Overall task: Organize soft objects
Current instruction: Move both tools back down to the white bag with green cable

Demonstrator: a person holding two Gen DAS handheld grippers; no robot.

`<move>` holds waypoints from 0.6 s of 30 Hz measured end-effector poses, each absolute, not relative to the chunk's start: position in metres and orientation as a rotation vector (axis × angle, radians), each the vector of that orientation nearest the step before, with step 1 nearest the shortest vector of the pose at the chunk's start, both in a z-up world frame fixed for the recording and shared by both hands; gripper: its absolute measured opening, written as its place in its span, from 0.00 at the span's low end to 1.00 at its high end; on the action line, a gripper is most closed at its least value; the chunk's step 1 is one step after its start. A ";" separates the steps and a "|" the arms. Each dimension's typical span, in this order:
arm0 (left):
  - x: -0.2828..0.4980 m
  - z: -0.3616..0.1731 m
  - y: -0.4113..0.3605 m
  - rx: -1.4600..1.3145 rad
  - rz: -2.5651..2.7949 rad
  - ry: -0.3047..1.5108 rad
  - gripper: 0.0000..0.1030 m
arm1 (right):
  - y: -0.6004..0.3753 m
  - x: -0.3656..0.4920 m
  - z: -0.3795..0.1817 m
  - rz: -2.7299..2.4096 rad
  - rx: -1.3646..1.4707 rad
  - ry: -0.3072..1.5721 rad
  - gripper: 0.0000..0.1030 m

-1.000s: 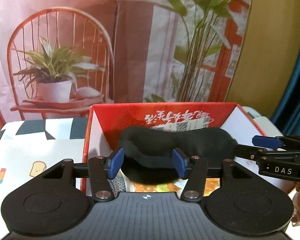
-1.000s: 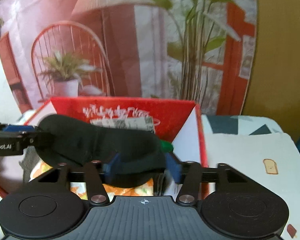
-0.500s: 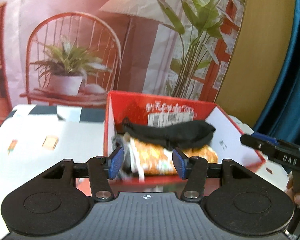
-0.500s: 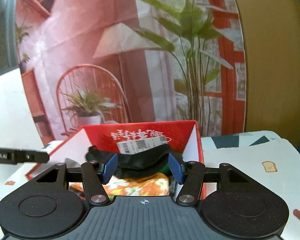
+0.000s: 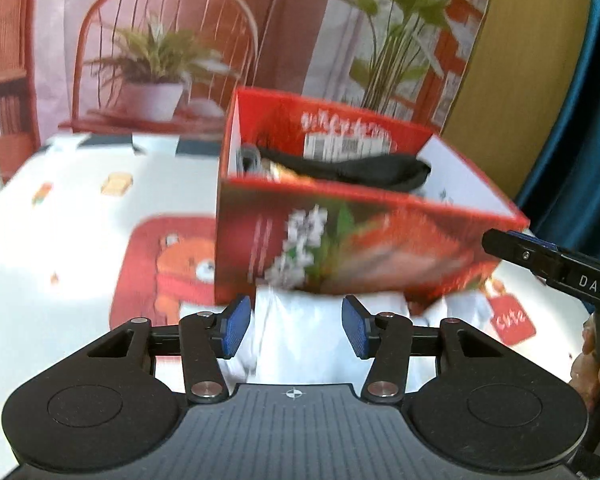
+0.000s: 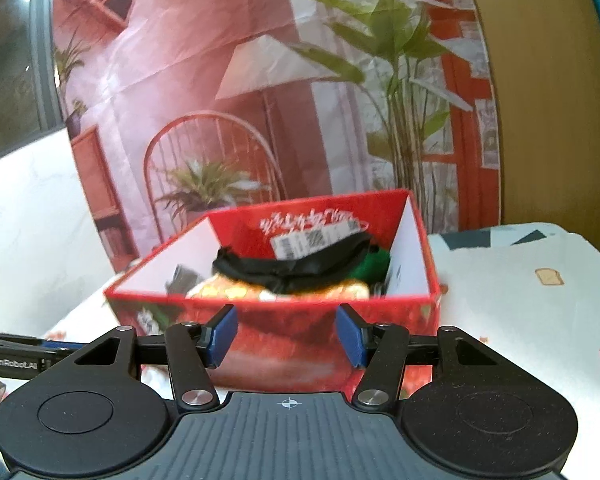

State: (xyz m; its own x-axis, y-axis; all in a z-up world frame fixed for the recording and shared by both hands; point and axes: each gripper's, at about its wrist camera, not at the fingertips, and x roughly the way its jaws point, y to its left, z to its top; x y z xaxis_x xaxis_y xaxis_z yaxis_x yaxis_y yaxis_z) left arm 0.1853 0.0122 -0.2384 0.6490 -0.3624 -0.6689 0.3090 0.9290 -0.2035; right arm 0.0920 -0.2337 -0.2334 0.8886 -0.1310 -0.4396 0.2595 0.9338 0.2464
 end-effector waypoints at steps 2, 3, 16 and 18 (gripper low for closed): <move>0.182 -0.248 0.015 -0.095 -0.373 0.807 0.46 | -0.229 0.092 -0.241 -0.192 0.294 0.464 0.49; 0.181 -0.252 0.015 -0.103 -0.367 0.820 0.46 | -0.227 0.091 -0.245 -0.184 0.298 0.483 0.48; 0.179 -0.276 0.029 -0.130 -0.294 0.887 0.45 | -0.205 0.102 -0.295 -0.088 0.390 0.698 0.47; 0.177 -0.278 0.032 -0.124 -0.280 0.885 0.45 | -0.203 0.103 -0.298 -0.085 0.386 0.711 0.46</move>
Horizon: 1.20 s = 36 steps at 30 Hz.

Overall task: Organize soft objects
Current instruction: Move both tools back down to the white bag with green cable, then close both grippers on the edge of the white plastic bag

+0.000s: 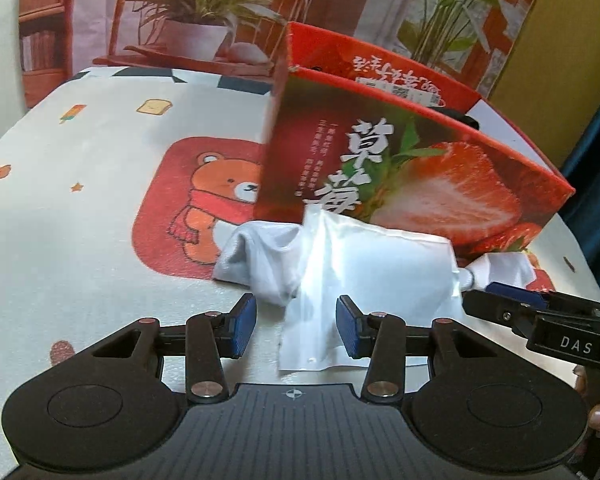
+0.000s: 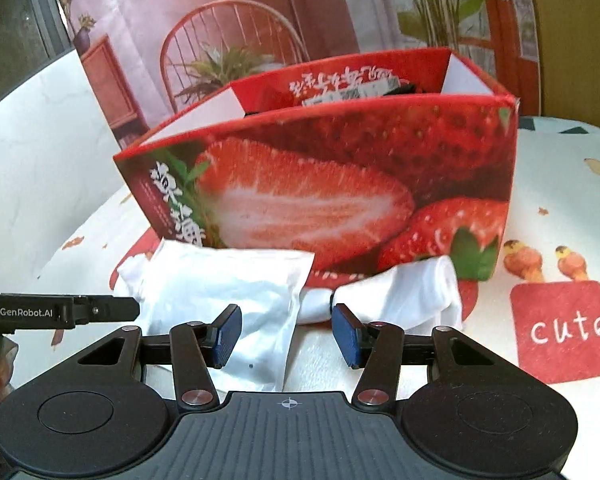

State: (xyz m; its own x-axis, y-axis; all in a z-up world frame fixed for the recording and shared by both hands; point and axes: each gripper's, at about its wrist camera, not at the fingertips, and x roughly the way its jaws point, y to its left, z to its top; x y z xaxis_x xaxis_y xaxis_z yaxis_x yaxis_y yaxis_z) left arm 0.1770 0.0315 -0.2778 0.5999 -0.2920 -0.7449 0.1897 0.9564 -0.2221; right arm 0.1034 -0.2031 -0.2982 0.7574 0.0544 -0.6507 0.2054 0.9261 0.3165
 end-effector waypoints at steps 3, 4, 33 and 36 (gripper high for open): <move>0.177 -0.279 0.035 -0.116 -0.254 0.879 0.45 | -0.202 0.106 -0.300 -0.105 0.352 0.736 0.43; 0.178 -0.279 0.036 -0.120 -0.247 0.878 0.45 | -0.203 0.107 -0.301 -0.117 0.342 0.745 0.43; 0.179 -0.292 0.027 -0.185 -0.374 0.956 0.41 | -0.211 0.103 -0.304 -0.123 0.381 0.781 0.27; 0.179 -0.292 0.024 -0.184 -0.394 0.961 0.41 | -0.211 0.103 -0.304 -0.102 0.394 0.791 0.27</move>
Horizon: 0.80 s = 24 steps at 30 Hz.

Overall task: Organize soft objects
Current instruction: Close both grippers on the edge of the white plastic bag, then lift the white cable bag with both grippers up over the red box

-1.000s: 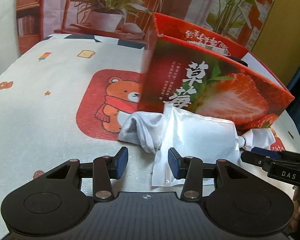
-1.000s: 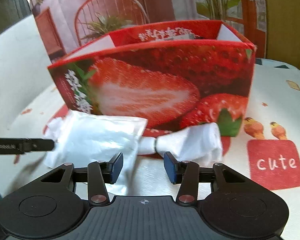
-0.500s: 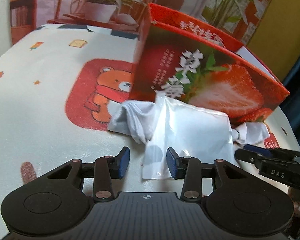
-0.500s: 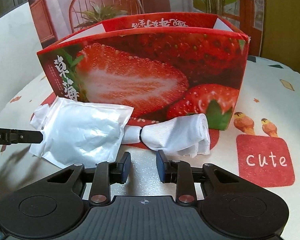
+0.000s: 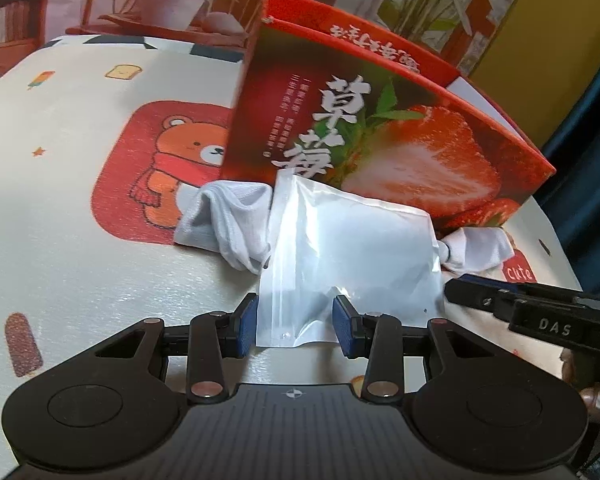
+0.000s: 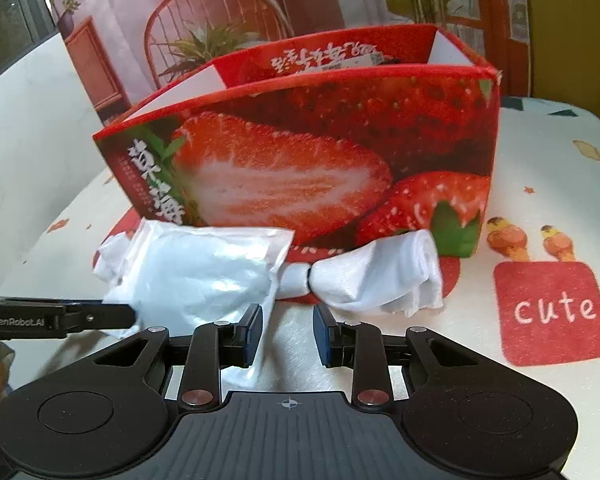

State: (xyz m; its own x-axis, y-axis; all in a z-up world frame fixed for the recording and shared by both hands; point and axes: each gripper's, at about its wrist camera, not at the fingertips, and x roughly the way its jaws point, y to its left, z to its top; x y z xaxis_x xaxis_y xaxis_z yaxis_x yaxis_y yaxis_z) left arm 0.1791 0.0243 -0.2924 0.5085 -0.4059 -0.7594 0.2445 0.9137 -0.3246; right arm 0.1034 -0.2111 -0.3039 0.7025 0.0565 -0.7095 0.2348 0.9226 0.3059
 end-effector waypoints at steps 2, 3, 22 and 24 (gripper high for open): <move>0.178 -0.293 0.022 -0.188 -0.413 0.965 0.41 | -0.209 0.104 -0.305 -0.086 0.397 0.805 0.27; 0.178 -0.293 0.022 -0.190 -0.423 0.968 0.41 | -0.208 0.104 -0.306 -0.081 0.397 0.809 0.27; 0.179 -0.293 0.015 -0.147 -0.460 0.976 0.07 | -0.225 0.102 -0.320 -0.092 0.603 0.803 0.11; 0.179 -0.291 0.019 -0.164 -0.459 0.973 0.06 | -0.227 0.100 -0.319 -0.103 0.612 0.796 0.06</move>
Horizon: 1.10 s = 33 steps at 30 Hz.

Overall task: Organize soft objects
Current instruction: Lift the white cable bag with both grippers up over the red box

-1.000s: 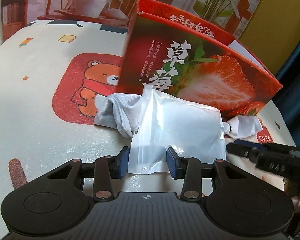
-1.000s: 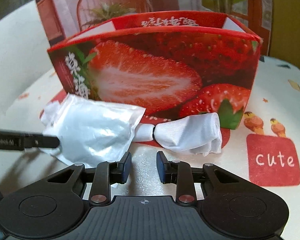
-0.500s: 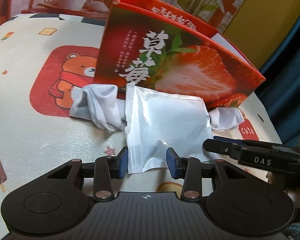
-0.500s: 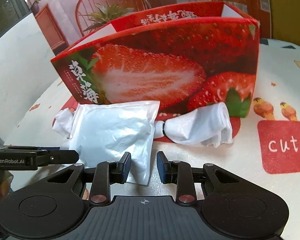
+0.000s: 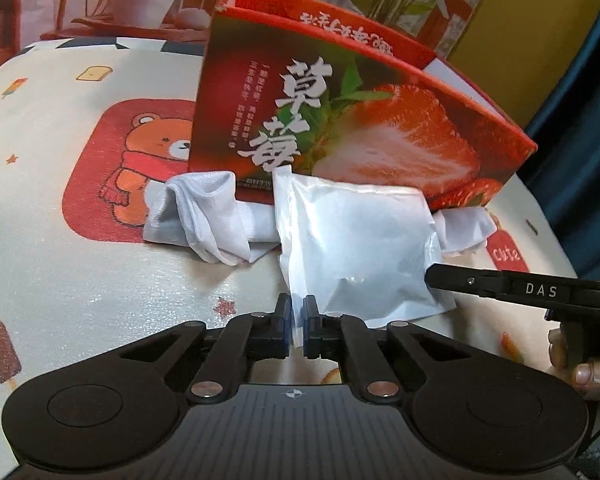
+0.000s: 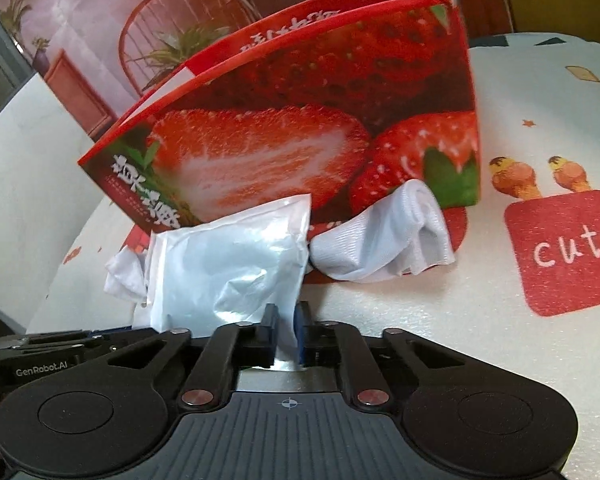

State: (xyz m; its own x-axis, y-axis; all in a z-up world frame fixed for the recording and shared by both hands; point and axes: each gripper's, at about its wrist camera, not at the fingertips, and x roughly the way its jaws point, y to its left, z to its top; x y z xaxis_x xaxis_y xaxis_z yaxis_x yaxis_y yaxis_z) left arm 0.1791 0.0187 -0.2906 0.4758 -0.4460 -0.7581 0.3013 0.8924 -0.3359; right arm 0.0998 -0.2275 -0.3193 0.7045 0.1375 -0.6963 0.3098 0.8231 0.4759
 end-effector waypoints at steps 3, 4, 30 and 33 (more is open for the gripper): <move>0.177 -0.282 0.020 -0.172 -0.471 0.950 0.06 | -0.230 0.096 -0.316 -0.101 0.625 0.774 0.04; 0.177 -0.279 0.020 -0.174 -0.475 0.940 0.06 | -0.231 0.095 -0.314 -0.098 0.625 0.766 0.04; 0.230 -0.225 0.001 -0.161 -0.448 0.763 0.06 | -0.265 0.089 -0.288 -0.187 0.676 0.613 0.17; 0.233 -0.223 0.001 -0.165 -0.438 0.754 0.06 | -0.265 0.087 -0.289 -0.220 0.606 0.636 0.17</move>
State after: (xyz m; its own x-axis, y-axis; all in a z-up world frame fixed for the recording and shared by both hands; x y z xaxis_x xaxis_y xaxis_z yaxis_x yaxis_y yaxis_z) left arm 0.2331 0.0006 -0.2234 0.6442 -0.4410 -0.6249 0.3248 0.8974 -0.2985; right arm 0.0871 -0.2650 -0.2891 0.7887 -0.0116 -0.6147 0.3714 0.8058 0.4613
